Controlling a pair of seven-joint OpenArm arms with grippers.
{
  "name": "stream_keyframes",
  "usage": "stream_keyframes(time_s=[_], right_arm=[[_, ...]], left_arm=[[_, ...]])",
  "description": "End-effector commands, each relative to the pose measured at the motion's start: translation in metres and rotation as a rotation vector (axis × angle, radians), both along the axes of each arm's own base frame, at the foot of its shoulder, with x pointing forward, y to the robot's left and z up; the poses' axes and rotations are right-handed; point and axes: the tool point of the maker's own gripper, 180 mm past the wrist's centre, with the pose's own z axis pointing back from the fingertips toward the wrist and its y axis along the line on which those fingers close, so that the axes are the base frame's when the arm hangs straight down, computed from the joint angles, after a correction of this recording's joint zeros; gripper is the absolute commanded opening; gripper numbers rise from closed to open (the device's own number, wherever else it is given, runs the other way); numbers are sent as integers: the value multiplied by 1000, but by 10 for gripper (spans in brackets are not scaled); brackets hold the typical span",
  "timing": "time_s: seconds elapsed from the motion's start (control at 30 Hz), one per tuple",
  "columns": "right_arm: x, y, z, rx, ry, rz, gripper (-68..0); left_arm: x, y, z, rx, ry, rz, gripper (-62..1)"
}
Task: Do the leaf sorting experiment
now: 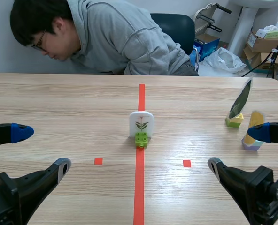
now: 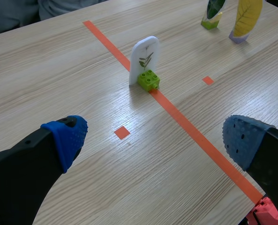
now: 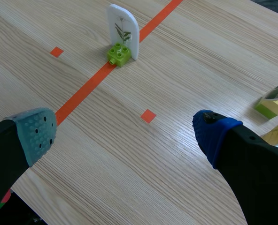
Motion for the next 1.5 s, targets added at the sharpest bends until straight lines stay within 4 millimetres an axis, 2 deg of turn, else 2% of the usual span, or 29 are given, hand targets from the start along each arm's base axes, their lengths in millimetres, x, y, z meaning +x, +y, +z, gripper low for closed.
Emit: stream_keyframes(time_s=[0.0,0.2,0.4,0.57,0.8,1.1,1.27,1.47], right_arm=[[4,-1,4,6,-17,0,-85],[4,-1,4,6,-17,0,-85],[4,-2,4,4,-16,0,-85],[4,-2,4,4,-16,0,-85],[3,-3,2,-13,-15,2,-85],[3,-4,0,-29,-13,4,-85],[3,-4,0,-29,-13,4,-85],[3,-3,0,-29,-14,4,-85]], left_arm=[[2,-2,7,-13,-20,1,8],[1,0,-2,25,19,-2,8],[16,-2,-1,116,-32,-56,9],[43,2,-5,147,-75,-68,9],[89,10,-42,181,-49,-79,9],[132,-28,-86,217,-4,-202,9],[150,-59,-100,215,8,-250,9],[165,-96,-105,187,13,-280,8]])
